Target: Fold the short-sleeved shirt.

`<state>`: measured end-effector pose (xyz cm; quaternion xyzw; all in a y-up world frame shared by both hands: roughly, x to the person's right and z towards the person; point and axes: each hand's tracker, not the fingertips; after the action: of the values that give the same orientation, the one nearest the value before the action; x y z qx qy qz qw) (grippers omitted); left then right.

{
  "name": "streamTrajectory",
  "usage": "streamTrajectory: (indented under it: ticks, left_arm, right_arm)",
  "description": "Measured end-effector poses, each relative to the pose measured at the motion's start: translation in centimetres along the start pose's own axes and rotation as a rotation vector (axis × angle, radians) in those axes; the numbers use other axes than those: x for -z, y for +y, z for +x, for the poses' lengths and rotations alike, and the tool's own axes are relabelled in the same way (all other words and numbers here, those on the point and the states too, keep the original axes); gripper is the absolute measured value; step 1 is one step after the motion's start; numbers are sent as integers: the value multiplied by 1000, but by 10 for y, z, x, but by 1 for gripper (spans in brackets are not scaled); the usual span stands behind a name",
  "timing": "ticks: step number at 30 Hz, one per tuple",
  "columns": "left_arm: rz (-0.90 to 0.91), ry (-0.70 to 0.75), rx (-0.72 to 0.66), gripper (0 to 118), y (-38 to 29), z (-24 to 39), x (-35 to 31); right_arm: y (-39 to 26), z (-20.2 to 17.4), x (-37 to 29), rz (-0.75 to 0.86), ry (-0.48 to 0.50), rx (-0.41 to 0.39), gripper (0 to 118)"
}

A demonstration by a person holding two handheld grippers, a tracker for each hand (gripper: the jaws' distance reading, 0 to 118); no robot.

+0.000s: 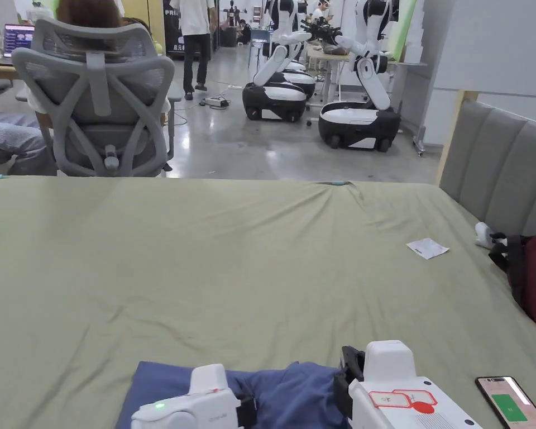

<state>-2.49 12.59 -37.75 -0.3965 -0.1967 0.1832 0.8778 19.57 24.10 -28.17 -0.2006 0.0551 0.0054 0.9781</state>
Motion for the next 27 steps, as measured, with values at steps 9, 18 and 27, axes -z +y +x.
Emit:
streamTrajectory:
  ticks: [9, 18, 27]
  left_arm:
    - [205, 87, 73, 0, 8, -7, -82]
    - [309, 36, -93, 26, 8, -62, -120]
    - [272, -232, -602, 99, -18, -163, -99]
  right_arm:
    - [6, -1, 1, 5, 17, 7, 0]
    - [0, -13, 2, 2, 47, 6, 0]
    - [2, -8, 1, 4, 36, 17, 0]
